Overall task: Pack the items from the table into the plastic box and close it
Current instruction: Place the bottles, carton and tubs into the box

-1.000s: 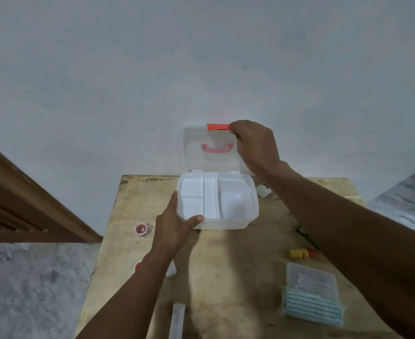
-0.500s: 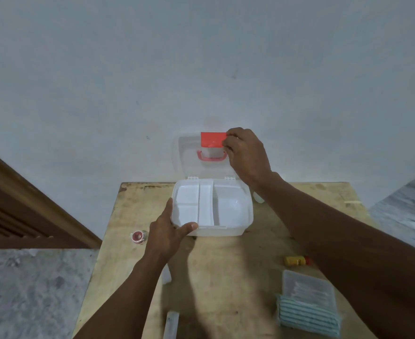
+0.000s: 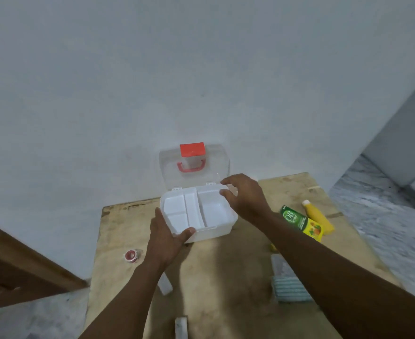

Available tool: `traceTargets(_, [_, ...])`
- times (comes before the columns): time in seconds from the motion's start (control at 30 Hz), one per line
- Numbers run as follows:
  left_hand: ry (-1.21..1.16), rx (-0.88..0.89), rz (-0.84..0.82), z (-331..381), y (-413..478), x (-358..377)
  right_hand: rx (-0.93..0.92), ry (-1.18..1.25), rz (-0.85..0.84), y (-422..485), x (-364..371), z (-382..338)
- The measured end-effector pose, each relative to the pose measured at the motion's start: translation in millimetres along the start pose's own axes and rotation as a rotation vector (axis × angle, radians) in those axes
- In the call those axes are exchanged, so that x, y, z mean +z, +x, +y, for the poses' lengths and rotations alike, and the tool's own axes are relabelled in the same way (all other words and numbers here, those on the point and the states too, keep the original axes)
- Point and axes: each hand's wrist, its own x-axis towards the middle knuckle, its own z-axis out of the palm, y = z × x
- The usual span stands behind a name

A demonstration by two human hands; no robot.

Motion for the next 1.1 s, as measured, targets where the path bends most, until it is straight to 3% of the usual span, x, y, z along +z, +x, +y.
traceTargets(0.27, [-0.004, 0.010, -0.040, 0, 14, 9, 0.232, -0.167, -0.111, -74, 22, 36])
traceTargets(0.67, [-0.003, 0.049, 0.025, -2, 10, 12, 0.541, -0.438, -0.221, -75, -37, 130])
traceTargets(0.83, [0.019, 0.024, 0.024, 8, 6, 14, 0.585, -0.495, -0.272, -65, -51, 169])
traceTargets(1.1, [0.072, -0.054, -0.027, 16, 9, 13, 0.498, -0.514, -0.382, -44, -59, 196])
